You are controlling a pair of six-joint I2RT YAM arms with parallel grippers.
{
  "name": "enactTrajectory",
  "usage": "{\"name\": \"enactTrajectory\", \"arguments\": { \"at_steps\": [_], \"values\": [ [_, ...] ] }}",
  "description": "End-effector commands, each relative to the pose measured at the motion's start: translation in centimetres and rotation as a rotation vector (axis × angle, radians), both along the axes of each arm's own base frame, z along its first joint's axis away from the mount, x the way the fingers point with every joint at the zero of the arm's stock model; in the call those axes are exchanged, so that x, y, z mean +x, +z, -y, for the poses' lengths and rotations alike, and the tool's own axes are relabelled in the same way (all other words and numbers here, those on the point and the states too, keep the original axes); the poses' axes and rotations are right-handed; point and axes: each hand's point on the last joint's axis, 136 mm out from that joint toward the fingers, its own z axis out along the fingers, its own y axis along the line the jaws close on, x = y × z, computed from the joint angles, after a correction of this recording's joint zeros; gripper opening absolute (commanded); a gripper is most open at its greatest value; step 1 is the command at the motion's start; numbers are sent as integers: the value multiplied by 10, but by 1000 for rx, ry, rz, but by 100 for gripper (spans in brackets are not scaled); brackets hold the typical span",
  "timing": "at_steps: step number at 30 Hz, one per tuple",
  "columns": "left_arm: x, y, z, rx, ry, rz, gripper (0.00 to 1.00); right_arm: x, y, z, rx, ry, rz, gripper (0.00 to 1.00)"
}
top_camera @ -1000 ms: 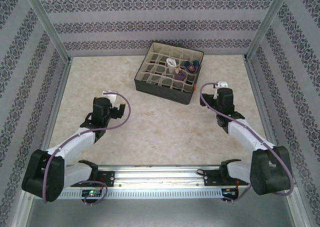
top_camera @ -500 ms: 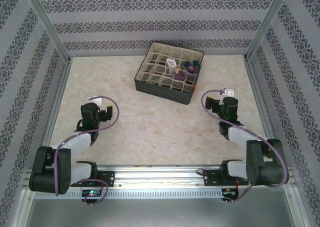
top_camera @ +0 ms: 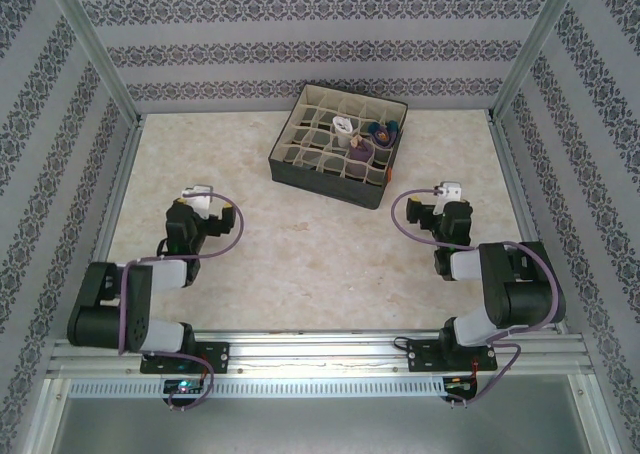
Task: Roll the socks
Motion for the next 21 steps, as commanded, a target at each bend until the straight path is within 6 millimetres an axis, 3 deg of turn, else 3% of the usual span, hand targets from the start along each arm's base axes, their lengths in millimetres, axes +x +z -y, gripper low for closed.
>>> {"name": "enactTrajectory", "arguments": {
  "at_steps": [1, 5, 10, 16, 21],
  "values": [
    [10, 5, 8, -33, -51, 101, 99, 14, 22, 4, -13, -25, 58, 98],
    [17, -5, 6, -36, -38, 35, 99, 14, 23, 4, -33, -45, 61, 98],
    [25, -7, -13, -44, 69, 13, 99, 14, 23, 4, -34, -44, 62, 98],
    [24, -6, -13, -39, 74, 21, 99, 14, 23, 4, -35, -44, 62, 98],
    [22, -5, -1, -41, 0, 33, 99, 14, 23, 3, -34, -43, 62, 98]
  ]
}}
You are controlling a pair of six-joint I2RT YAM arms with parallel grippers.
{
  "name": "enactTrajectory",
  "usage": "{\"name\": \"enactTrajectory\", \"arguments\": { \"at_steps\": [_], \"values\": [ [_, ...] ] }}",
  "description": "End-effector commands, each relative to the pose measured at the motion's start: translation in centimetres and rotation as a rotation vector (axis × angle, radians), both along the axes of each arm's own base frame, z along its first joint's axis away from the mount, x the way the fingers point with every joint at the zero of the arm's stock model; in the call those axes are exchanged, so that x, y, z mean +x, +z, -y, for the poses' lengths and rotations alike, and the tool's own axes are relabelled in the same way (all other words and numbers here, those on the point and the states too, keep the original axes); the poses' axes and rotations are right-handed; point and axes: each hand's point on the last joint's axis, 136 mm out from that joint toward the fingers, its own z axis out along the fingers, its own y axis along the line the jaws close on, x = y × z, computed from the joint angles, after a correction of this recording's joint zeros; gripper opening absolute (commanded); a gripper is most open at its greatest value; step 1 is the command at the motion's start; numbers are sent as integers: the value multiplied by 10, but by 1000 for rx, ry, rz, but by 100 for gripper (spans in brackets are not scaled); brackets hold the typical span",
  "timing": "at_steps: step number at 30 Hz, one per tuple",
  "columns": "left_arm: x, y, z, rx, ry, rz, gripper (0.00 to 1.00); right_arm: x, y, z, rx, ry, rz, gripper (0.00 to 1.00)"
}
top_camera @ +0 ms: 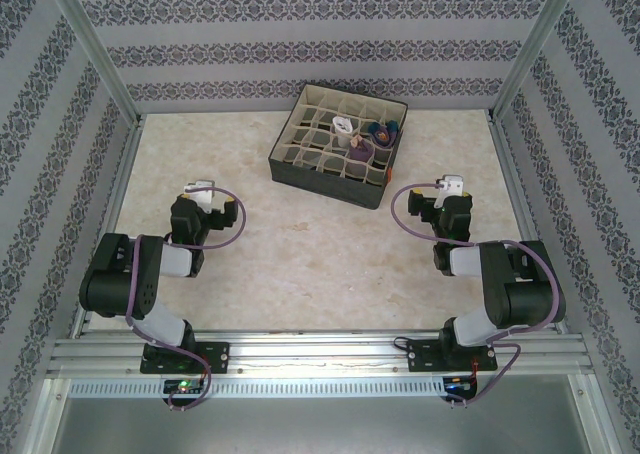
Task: Roll the socks
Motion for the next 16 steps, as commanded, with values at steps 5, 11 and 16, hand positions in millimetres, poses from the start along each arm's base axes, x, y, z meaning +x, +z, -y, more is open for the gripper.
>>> {"name": "enactTrajectory", "arguments": {
  "at_steps": [5, 11, 16],
  "values": [
    [0, 6, 1, -10, -18, 28, 99, 4, 9, -1, -16, -7, 27, 98],
    [3, 3, 1, -15, -16, 9, 99, 4, 9, 0, -16, -6, 27, 98],
    [1, 6, -3, -11, 1, 25, 99, 4, 9, -1, -15, -7, 28, 98]
  ]
}}
